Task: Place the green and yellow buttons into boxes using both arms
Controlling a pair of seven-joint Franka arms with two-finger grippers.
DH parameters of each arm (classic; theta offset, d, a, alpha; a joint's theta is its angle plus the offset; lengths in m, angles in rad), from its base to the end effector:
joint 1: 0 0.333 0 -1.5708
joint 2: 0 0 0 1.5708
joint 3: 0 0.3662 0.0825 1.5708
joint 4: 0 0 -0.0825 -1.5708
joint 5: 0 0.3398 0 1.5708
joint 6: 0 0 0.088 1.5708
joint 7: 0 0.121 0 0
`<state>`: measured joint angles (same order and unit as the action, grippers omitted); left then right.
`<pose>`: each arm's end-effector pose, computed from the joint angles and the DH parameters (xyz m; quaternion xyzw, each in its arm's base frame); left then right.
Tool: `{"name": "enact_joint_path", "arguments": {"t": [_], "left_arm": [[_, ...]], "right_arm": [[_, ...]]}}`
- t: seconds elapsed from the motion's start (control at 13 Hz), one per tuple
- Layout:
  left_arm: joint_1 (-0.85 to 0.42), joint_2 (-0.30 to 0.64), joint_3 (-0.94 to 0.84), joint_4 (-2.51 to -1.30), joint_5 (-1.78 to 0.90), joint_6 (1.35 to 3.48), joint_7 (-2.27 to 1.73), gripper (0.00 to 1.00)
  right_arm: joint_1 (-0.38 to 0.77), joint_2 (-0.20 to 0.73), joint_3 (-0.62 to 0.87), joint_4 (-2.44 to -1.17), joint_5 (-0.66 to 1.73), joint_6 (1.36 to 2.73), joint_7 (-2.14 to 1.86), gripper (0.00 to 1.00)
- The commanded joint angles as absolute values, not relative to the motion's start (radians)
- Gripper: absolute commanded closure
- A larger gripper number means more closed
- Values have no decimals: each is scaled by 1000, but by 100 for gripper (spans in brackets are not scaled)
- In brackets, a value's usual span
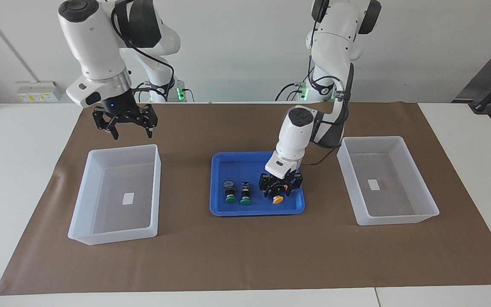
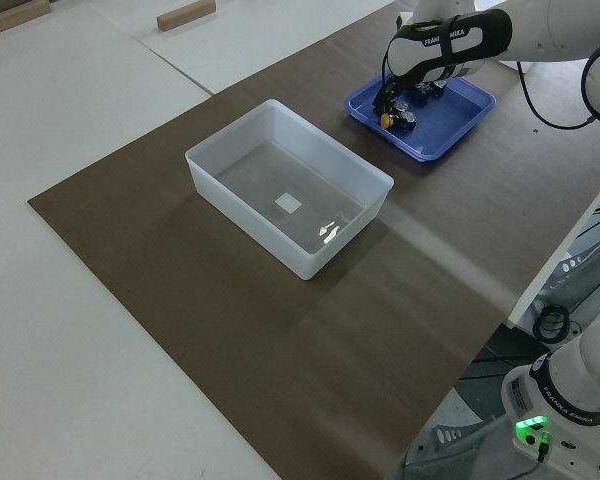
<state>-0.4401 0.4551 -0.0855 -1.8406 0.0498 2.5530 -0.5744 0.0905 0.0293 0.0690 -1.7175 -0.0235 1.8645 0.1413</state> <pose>0.5742 -0.3253 0.3684 0.9915 0.0122 0.1094 0.0690 0.5373 0.0837 0.6086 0.9981 0.0117 0.0597 0.0015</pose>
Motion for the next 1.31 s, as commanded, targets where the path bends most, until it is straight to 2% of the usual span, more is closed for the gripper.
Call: {"name": "enact_joint_path", "arguments": {"t": [0.0,0.15,0.23,0.31,0.54,0.92,1.08,1.23], "left_arm": [[-453,453,-72,-1864,71,2574,-586,39],[-460,451,-72,-1864,69,2557,-586,77],[-460,449,-71,-1852,69,2528,-586,93],[-460,451,-72,-1817,69,2475,-587,100],[-450,428,-74,-1730,61,2331,-588,100],[-321,206,-68,-1706,-38,2058,-574,100],[-241,186,-71,-1663,-38,1947,-555,100],[-174,178,-66,-1672,-38,1936,-487,100]], "right_arm": [[138,86,71,-1732,-9,1969,231,0],[176,150,69,-1732,-11,2046,282,0],[192,178,69,-1733,-11,2089,290,0],[202,202,69,-1733,-11,2118,294,0],[224,258,69,-1733,-12,2192,321,0],[299,339,69,-1710,-29,2281,426,0],[333,379,69,-1692,-29,2302,449,0],[366,417,69,-1692,-32,2327,468,0]]}}
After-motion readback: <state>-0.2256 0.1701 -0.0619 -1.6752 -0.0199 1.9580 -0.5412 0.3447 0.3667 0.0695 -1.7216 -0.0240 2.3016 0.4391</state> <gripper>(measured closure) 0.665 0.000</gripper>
